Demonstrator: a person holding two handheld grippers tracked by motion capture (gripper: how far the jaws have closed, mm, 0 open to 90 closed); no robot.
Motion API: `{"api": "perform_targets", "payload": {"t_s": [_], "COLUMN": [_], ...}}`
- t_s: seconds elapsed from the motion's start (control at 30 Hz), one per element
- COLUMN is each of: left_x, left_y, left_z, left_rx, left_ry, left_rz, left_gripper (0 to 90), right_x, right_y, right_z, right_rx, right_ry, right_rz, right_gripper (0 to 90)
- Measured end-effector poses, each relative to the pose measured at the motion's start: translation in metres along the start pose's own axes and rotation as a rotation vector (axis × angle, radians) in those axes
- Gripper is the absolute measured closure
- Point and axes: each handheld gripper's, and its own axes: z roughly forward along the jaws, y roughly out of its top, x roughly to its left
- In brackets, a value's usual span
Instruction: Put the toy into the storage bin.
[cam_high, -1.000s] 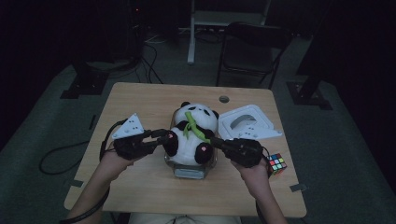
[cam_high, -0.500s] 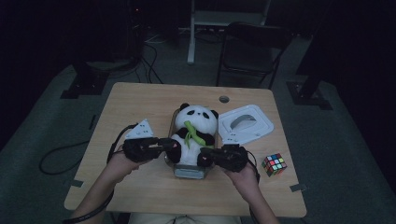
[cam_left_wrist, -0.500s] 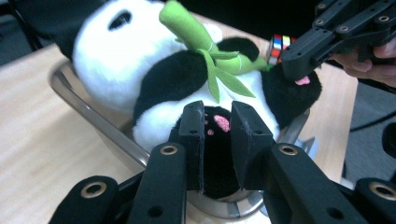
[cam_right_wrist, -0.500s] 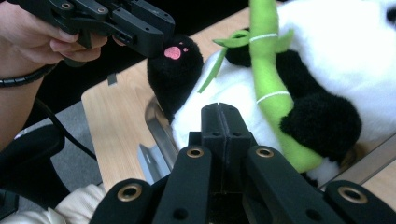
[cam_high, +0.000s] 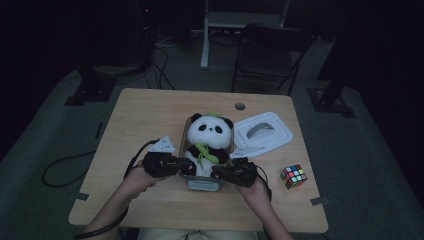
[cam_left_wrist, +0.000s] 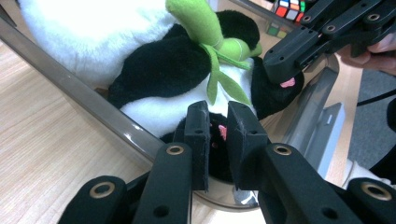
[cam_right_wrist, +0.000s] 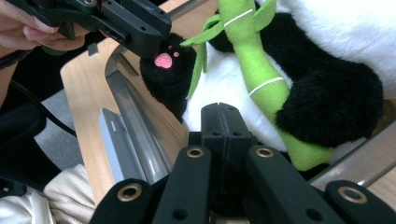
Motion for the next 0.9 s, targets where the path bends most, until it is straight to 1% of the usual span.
{"api": "perform_targets", "payload": {"t_s": [0.07,0.17,0.2,0.23,0.27,0.3,0.33,0.37,0.4,0.43,0.47,0.5,0.53,0.57,0.6,0.63,0.67,0.7,0.77,0.8,0.83,0.87,0.9], "left_x": [0.001,0.001,0.002,0.002,0.003,0.003,0.004,0.004,0.005,0.005,0.006,0.007,0.007,0.009,0.010,0.011,0.012,0.014,0.017,0.017,0.018,0.019,0.019], "left_y": [0.001,0.002,0.003,0.004,0.006,0.008,0.010,0.012,0.014,0.016,0.018,0.019,0.021,0.023,0.024,0.026,0.027,0.029,0.032,0.033,0.035,0.036,0.038], "left_z": [-0.001,-0.004,-0.005,-0.005,-0.006,-0.007,-0.007,-0.008,-0.009,-0.009,-0.009,-0.010,-0.009,-0.010,-0.009,-0.009,-0.009,-0.009,-0.009,-0.008,-0.008,-0.007,-0.007], "left_rx": [-0.007,-0.021,-0.028,-0.033,-0.036,-0.049,-0.060,-0.067,-0.075,-0.085,-0.092,-0.100,-0.109,-0.111,-0.114,-0.121,-0.117,-0.125,-0.135,-0.140,-0.142,-0.146,-0.146], "left_ry": [-0.005,-0.009,-0.016,-0.013,-0.008,-0.013,-0.019,-0.018,-0.012,-0.004,-0.004,-0.002,0.002,0.008,0.014,0.016,0.019,0.029,0.015,0.020,0.026,0.023,0.027], "left_rz": [-0.009,-0.012,-0.009,-0.007,-0.002,-0.007,-0.008,-0.003,-0.002,-0.003,-0.004,-0.011,-0.018,-0.018,-0.020,-0.024,-0.023,-0.025,-0.026,-0.025,-0.018,-0.009,-0.007], "left_gripper": [79.7,79.6,77.2,75.8,75.8,75.5,70.1,68.0,67.1,60.8,57.4,57.1,51.8,47.0,46.3,41.9,37.0,36.9,37.0,37.0,38.4,43.6,44.6], "right_x": [0.000,-0.001,-0.001,-0.001,-0.001,-0.001,-0.002,-0.003,-0.004,-0.005,-0.007,-0.008,-0.009,-0.011,-0.013,-0.015,-0.018,-0.020,-0.024,-0.027,-0.028,-0.029,-0.029], "right_y": [0.001,0.002,0.003,0.005,0.007,0.009,0.011,0.014,0.016,0.018,0.020,0.022,0.024,0.026,0.028,0.030,0.031,0.033,0.035,0.037,0.038,0.040,0.042], "right_z": [0.000,-0.003,-0.005,-0.007,-0.010,-0.012,-0.015,-0.018,-0.020,-0.023,-0.024,-0.026,-0.028,-0.029,-0.030,-0.031,-0.032,-0.032,-0.032,-0.032,-0.032,-0.032,-0.032], "right_rx": [0.004,-0.003,-0.010,-0.019,-0.027,-0.039,-0.049,-0.058,-0.073,-0.090,-0.108,-0.116,-0.123,-0.136,-0.141,-0.147,-0.152,-0.156,-0.172,-0.178,-0.176,-0.175,-0.174], "right_ry": [-0.001,0.004,0.001,0.000,-0.005,-0.010,-0.010,-0.014,-0.025,-0.025,-0.023,-0.038,-0.049,-0.048,-0.054,-0.064,-0.066,-0.067,-0.078,-0.076,-0.079,-0.093,-0.108], "right_rz": [-0.005,-0.002,-0.004,-0.005,-0.010,-0.009,-0.011,-0.011,-0.012,-0.004,0.006,0.011,0.014,0.016,0.017,0.019,0.026,0.031,0.040,0.039,0.037,0.029,0.020], "right_gripper": [90.0,88.9,88.5,87.3,87.3,86.7,82.7,81.7,77.3,68.1,64.3,63.5,57.6,50.6,48.7,45.9,41.1,40.4,41.2,42.0,42.1,44.5,47.0]}}
